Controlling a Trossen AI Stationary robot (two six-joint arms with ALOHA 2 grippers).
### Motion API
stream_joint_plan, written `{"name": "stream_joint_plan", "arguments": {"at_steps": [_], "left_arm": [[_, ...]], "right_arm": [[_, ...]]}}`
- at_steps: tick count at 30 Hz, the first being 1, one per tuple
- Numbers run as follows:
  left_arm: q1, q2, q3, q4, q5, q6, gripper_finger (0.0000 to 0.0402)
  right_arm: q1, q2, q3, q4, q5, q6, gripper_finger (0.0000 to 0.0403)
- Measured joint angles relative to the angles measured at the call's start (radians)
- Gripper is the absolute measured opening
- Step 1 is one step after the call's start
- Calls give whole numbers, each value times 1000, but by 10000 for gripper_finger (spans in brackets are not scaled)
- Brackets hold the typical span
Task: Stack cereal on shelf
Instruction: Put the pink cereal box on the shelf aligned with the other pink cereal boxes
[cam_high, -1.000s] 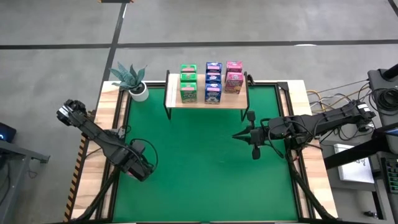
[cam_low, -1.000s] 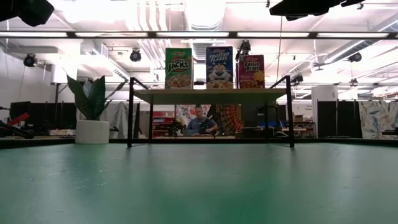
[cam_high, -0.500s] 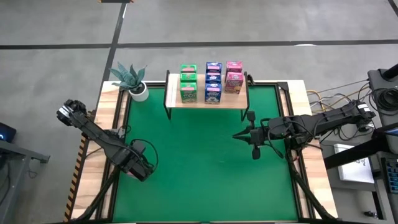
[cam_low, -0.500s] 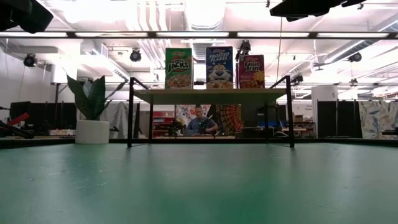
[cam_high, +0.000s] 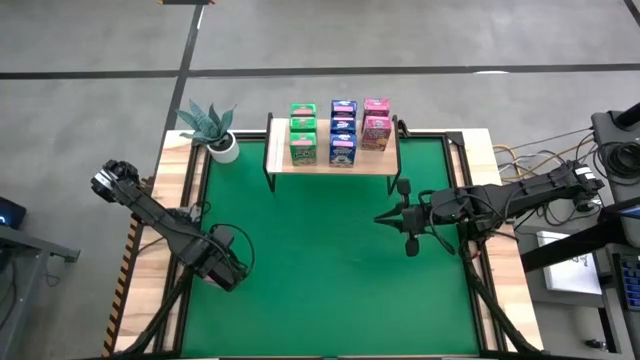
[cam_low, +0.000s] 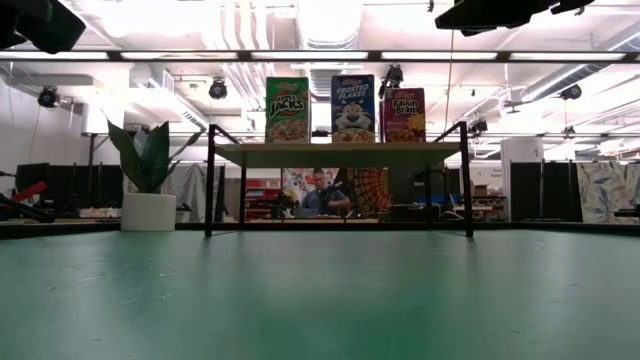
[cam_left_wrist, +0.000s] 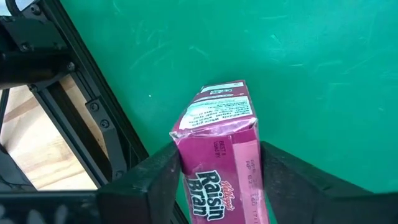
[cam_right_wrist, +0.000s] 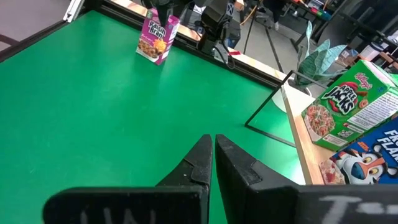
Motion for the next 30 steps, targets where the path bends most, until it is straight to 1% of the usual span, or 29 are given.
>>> {"name": "stream_joint_plan", "arguments": {"at_steps": [5,10,14,17,21,25,27,30], "left_arm": [[0,0,0,0,0,0,164],[0,0,7,0,13,1,163],[2,0,63,4,16,24,164],[2,0,124,15,-32,68,164],[11,20,222,63,-170,207,164],[63,74,350,116,-321,409,164],[99,118,432,123,-365,538,164],[157,196,562,118,-379,744,164]], "right_arm": [[0,0,0,0,0,3,9],[0,-1,0,-14,0,9,9],[0,-31,0,-91,1,37,9],[0,-62,0,-126,2,66,9],[0,-95,0,-160,0,91,9],[0,-110,-4,-208,-1,120,9],[0,-115,-4,-237,-1,141,9],[0,-122,-4,-271,-2,168,9]]}}
